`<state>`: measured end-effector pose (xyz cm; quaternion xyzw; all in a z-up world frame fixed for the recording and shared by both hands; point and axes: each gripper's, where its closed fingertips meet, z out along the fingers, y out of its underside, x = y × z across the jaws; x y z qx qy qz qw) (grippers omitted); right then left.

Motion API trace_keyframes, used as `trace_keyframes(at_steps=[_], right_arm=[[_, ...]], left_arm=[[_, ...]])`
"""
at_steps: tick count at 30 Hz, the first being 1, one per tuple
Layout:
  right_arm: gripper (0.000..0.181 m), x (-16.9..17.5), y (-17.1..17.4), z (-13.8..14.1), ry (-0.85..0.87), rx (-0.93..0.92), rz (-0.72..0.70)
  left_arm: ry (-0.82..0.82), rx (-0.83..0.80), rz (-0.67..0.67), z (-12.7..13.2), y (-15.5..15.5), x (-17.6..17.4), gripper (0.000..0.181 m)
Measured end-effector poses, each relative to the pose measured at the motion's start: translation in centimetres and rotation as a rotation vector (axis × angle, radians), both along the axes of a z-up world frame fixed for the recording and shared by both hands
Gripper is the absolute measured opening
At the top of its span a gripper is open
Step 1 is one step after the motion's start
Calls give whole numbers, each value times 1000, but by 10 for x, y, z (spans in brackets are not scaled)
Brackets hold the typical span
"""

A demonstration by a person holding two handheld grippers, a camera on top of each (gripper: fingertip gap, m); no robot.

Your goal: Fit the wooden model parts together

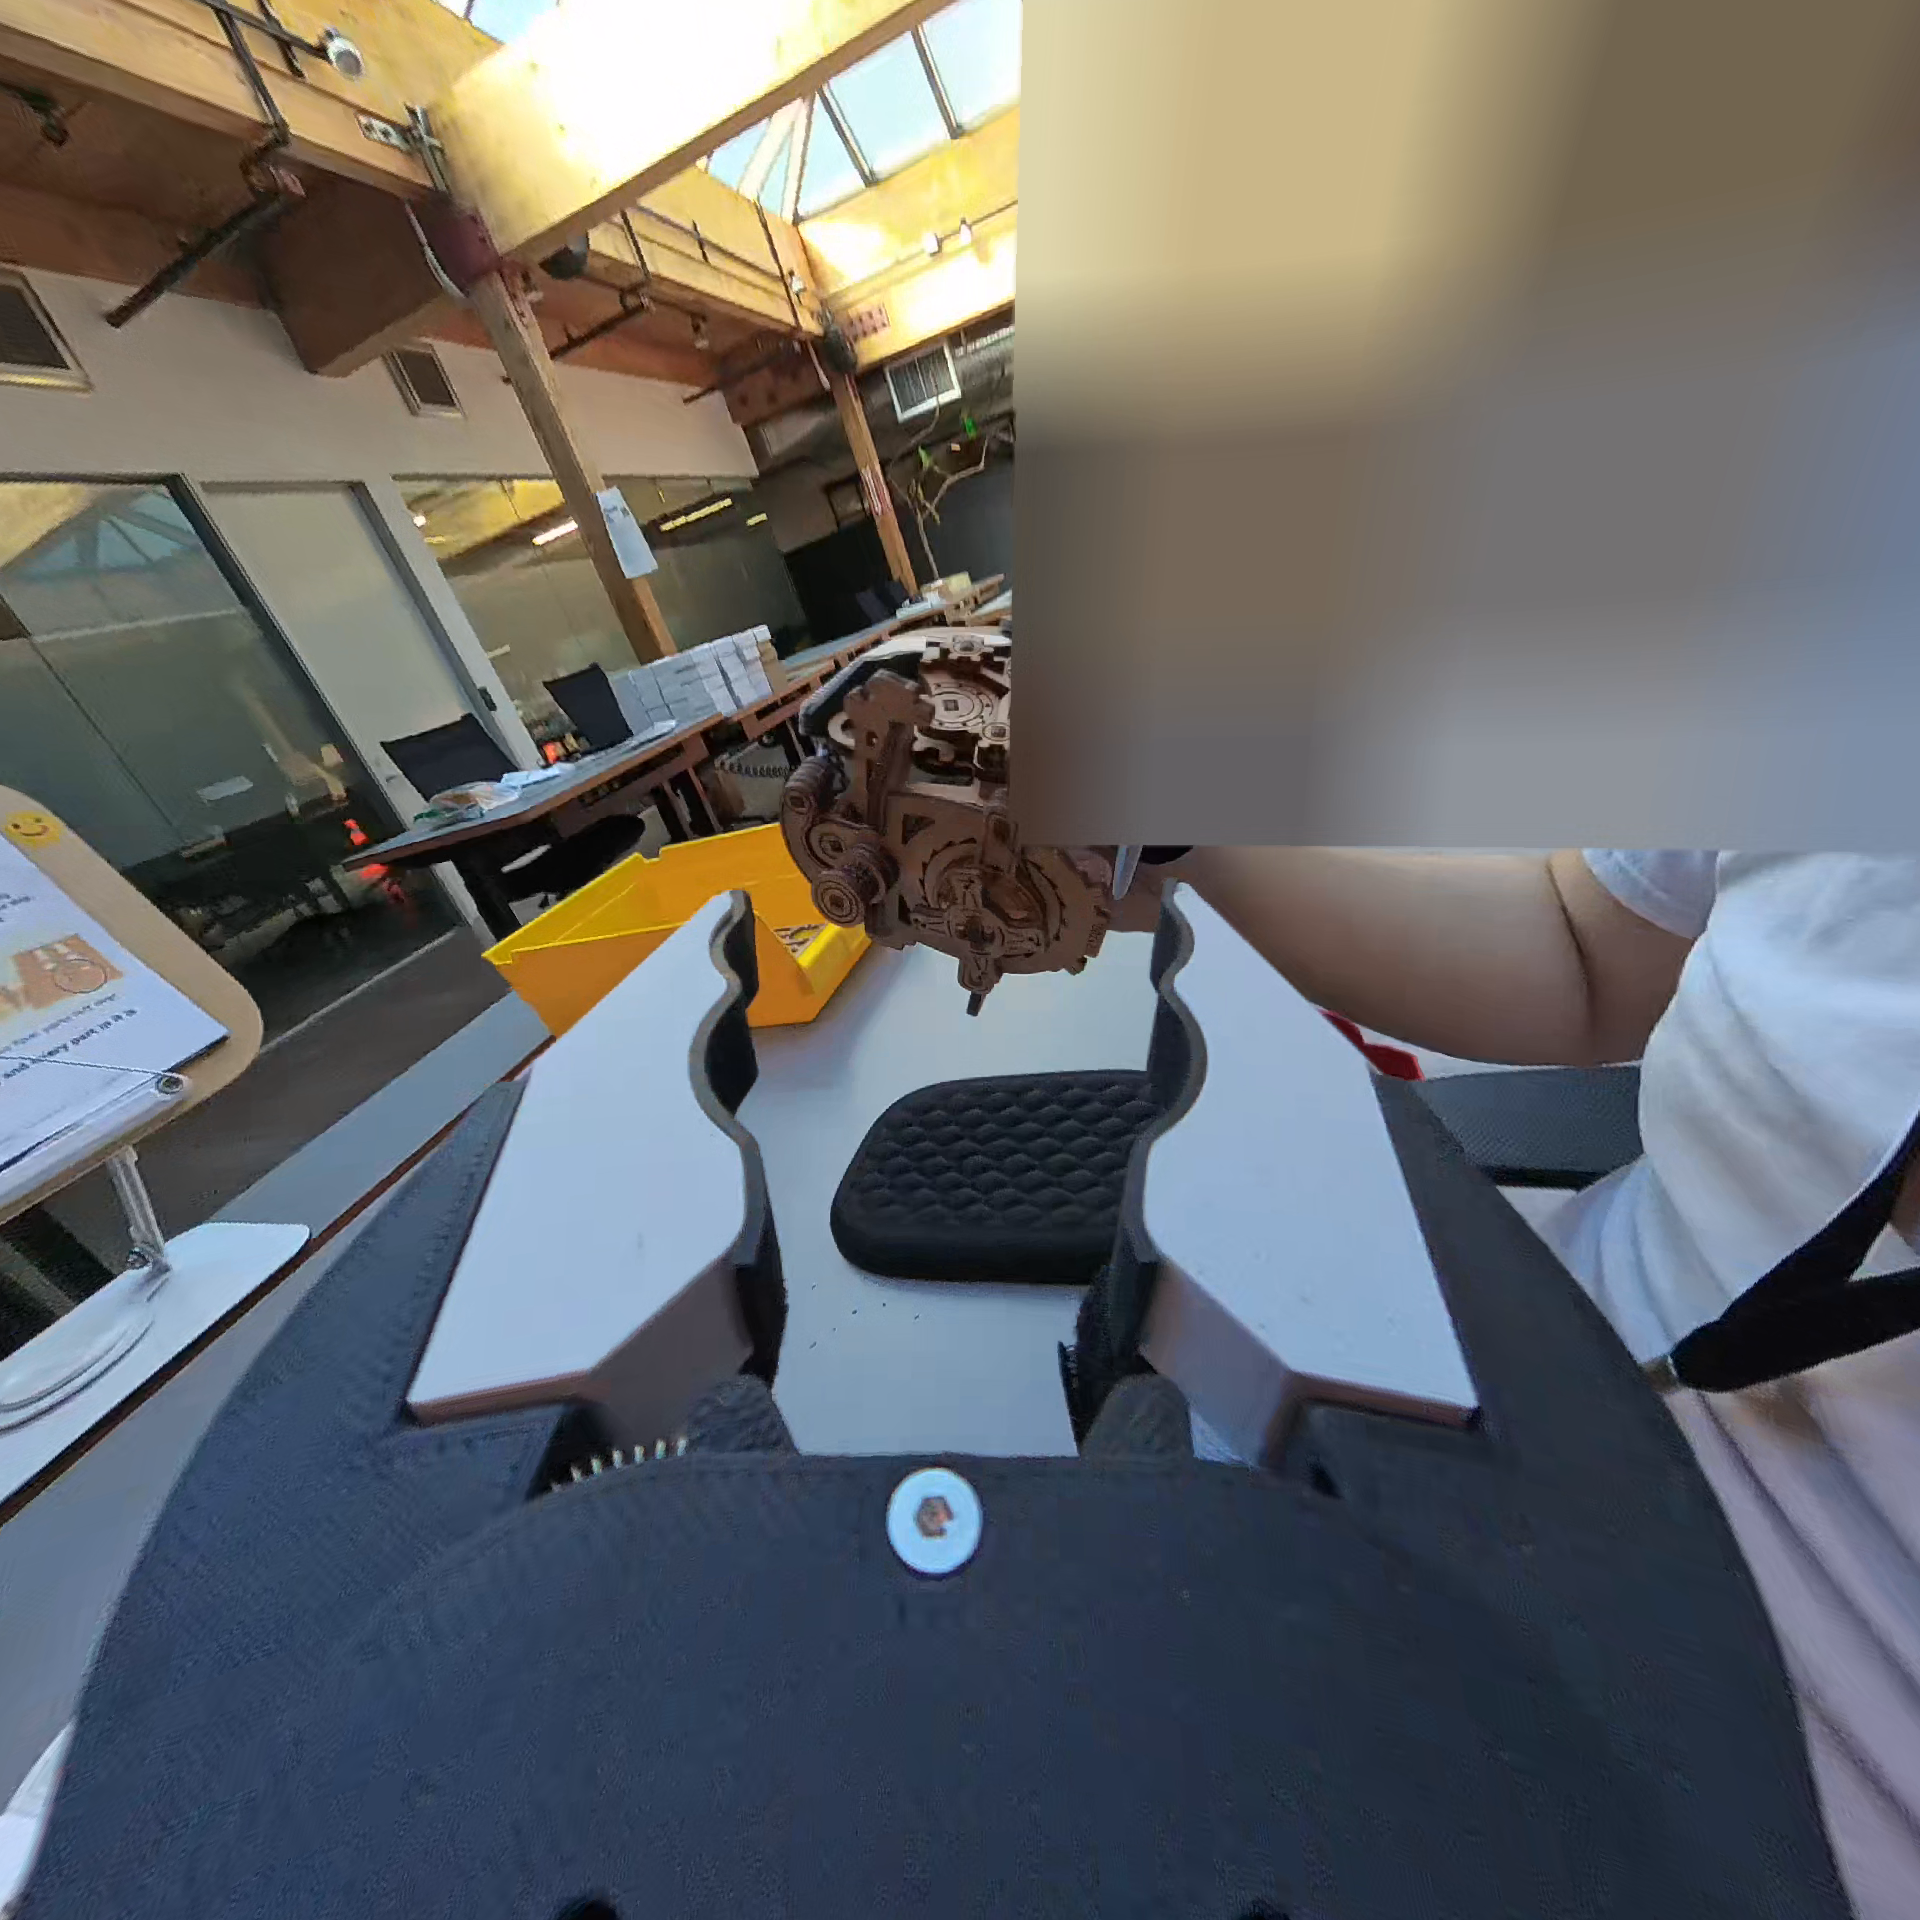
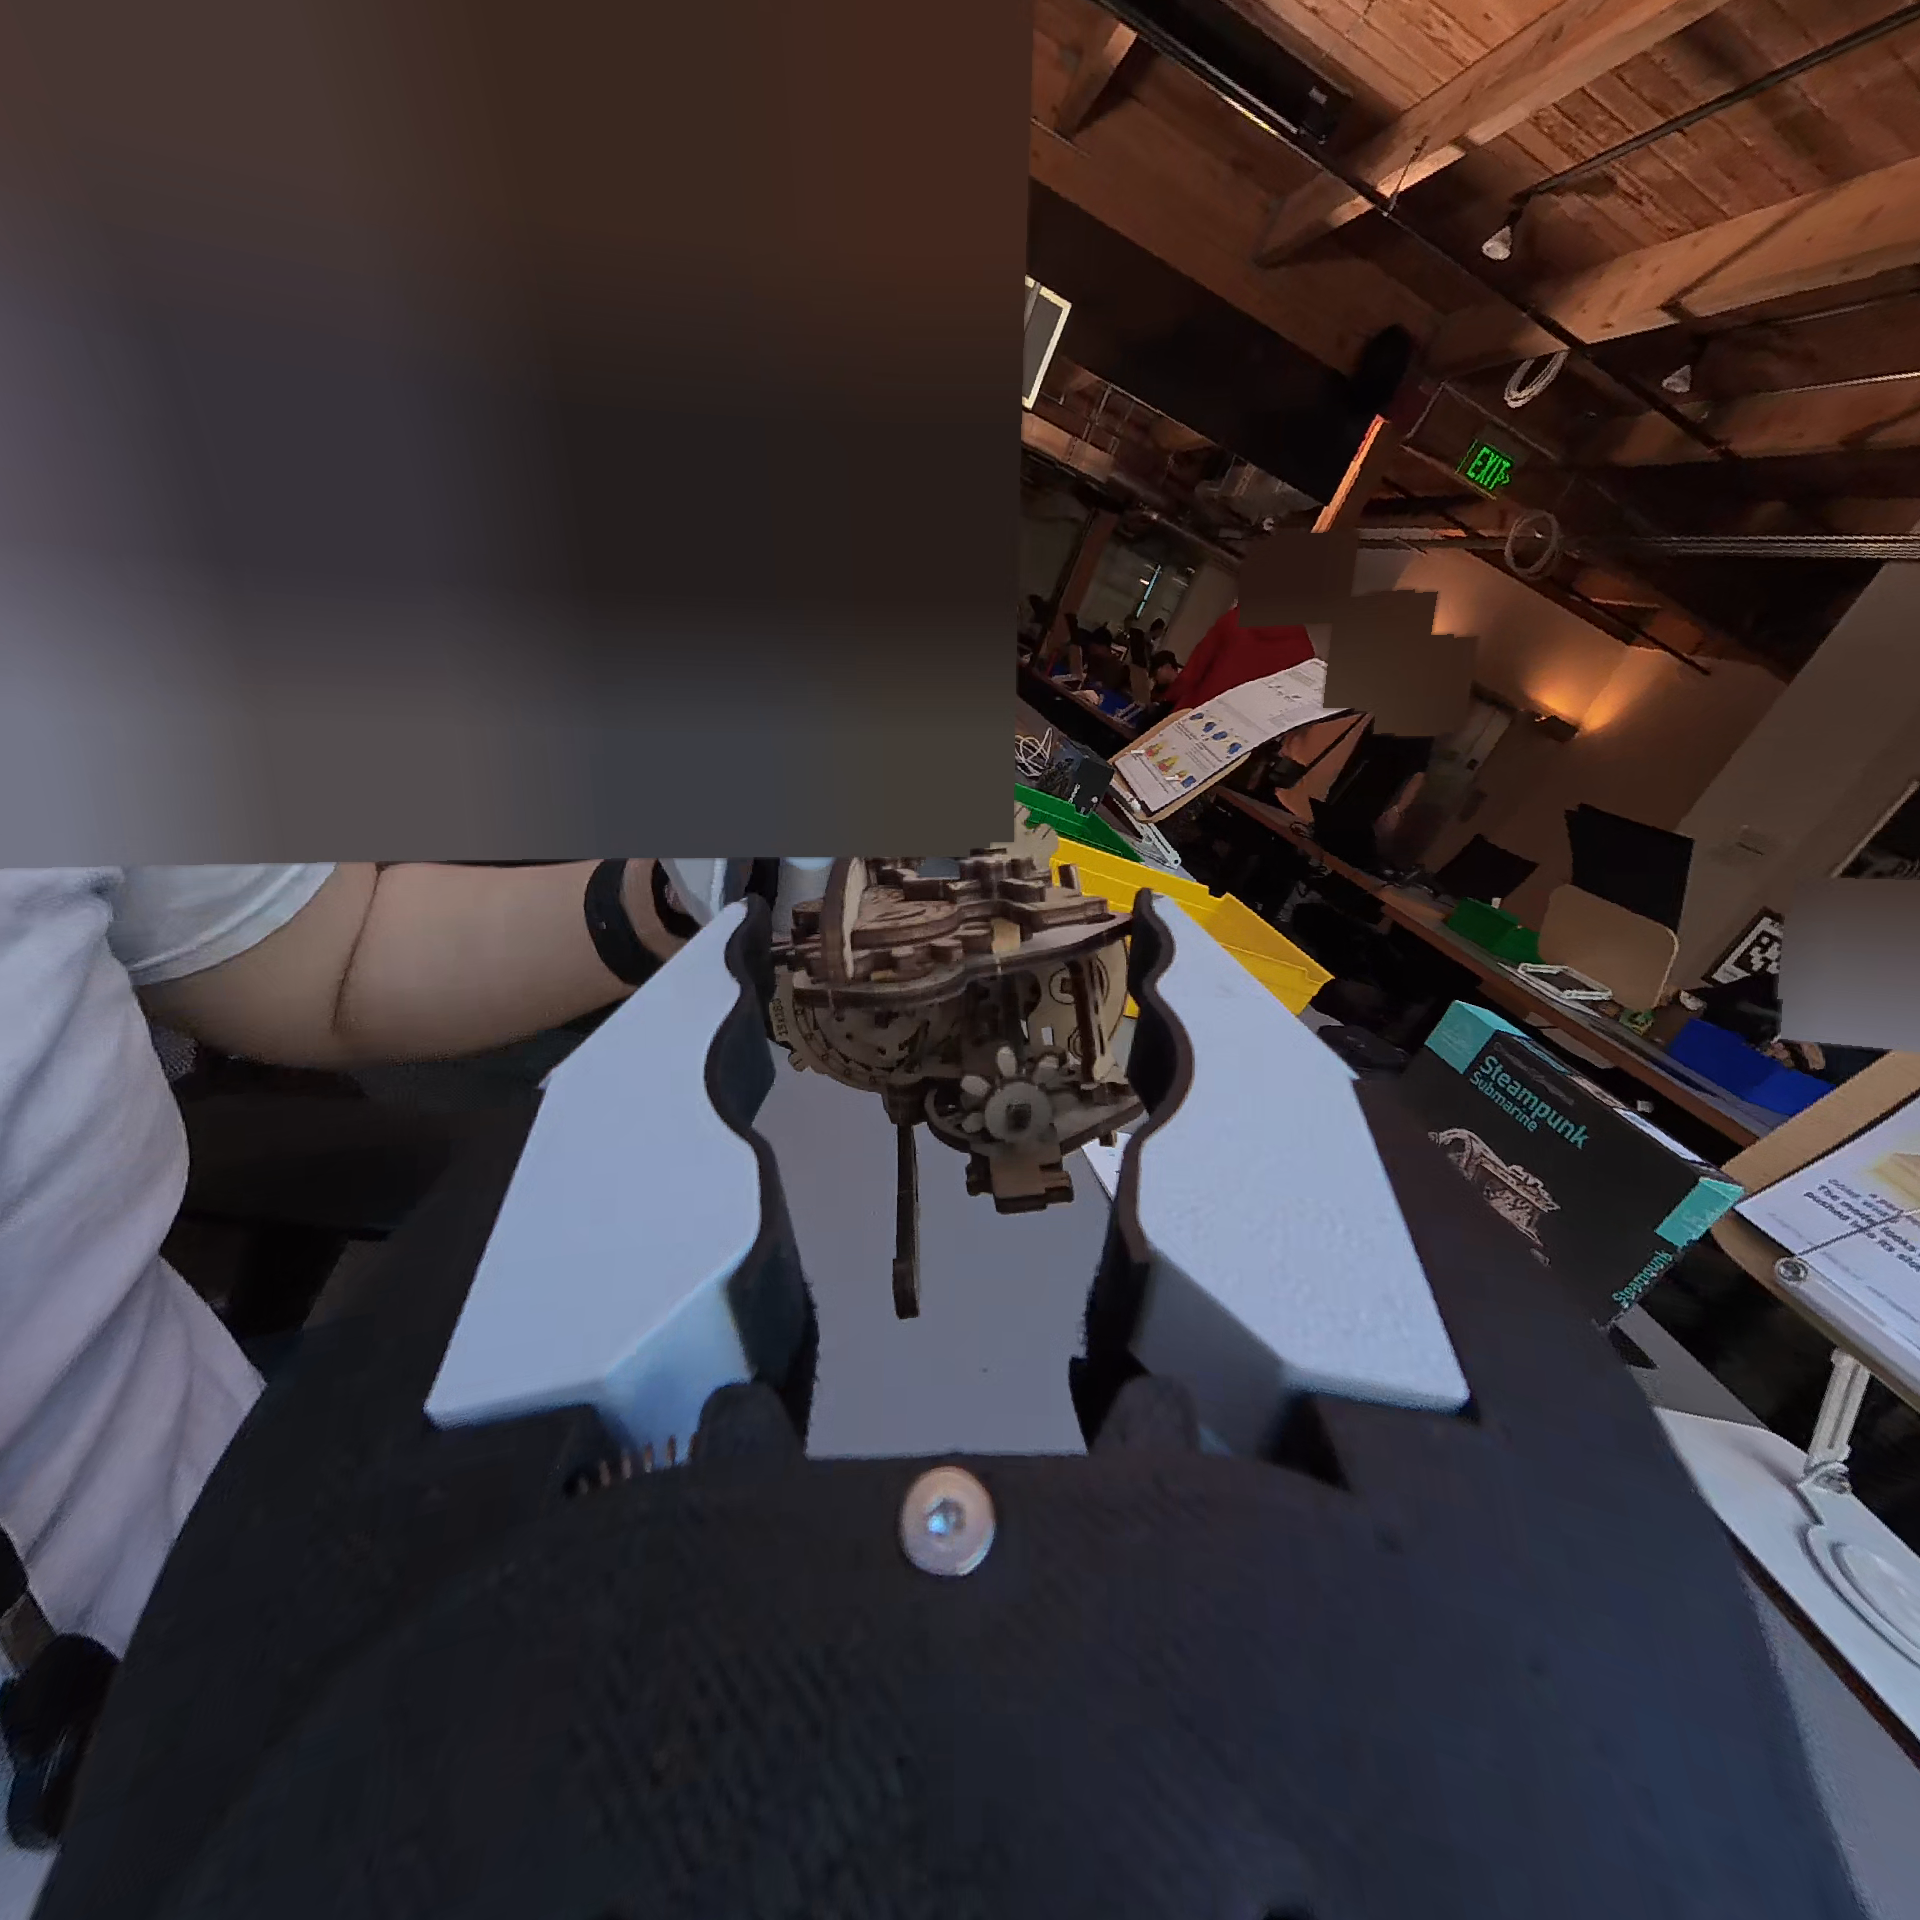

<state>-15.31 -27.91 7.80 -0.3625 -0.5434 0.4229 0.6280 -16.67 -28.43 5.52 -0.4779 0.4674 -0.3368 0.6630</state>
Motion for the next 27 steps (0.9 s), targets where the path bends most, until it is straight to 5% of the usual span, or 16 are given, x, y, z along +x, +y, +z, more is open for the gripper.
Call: trace_keyframes(at_steps=[8,15,27], right_arm=[[68,0,10,-8,28,-121,66],[67,-5,14,-20,21,-175,112],[68,-9,24,-33,34,-120,58]], left_arm=[[-92,0,-5,-23,15,22,88],[-164,-33,-75,-22,19,25,81],[-141,23,64,-33,34,23,76]])
